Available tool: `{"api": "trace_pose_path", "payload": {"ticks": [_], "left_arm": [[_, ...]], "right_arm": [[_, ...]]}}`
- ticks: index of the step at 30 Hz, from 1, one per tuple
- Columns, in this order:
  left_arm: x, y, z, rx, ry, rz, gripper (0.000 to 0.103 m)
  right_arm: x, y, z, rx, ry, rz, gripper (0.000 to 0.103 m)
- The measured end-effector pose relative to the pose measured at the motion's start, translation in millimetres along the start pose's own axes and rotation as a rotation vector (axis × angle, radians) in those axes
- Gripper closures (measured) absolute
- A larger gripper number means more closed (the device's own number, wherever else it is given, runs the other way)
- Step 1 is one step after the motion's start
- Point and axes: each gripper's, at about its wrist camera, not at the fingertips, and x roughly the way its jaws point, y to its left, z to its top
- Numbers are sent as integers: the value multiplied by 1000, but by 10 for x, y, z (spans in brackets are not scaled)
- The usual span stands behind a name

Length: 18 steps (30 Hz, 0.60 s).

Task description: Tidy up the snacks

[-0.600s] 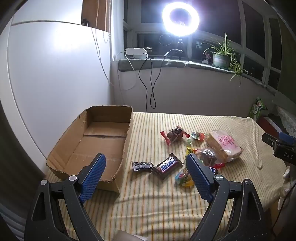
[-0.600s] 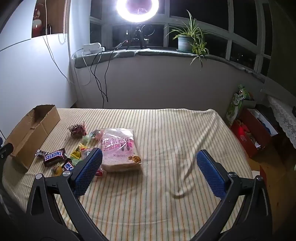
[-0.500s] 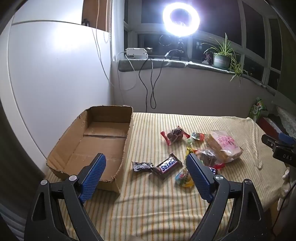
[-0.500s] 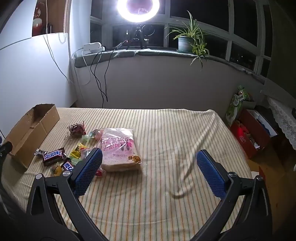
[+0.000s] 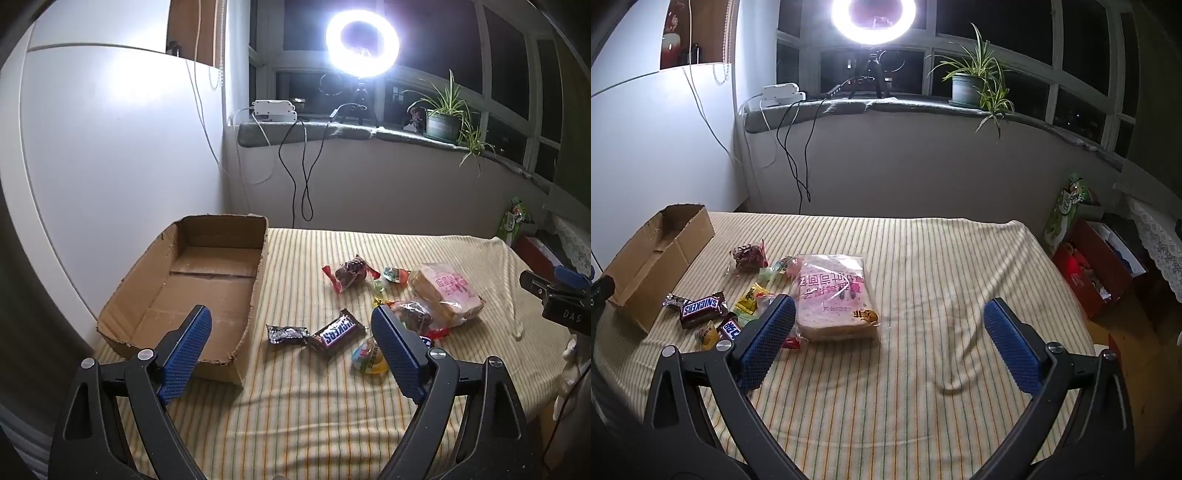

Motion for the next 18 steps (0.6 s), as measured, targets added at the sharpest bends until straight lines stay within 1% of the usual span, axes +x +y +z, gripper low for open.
{"api": "trace_pose_path", "payload": {"ticks": [18], "left_arm": [[-7,-6,3,2,0,-5,14]], "right_arm": [[-14,-3,28,-2,-6,0,0]]}}
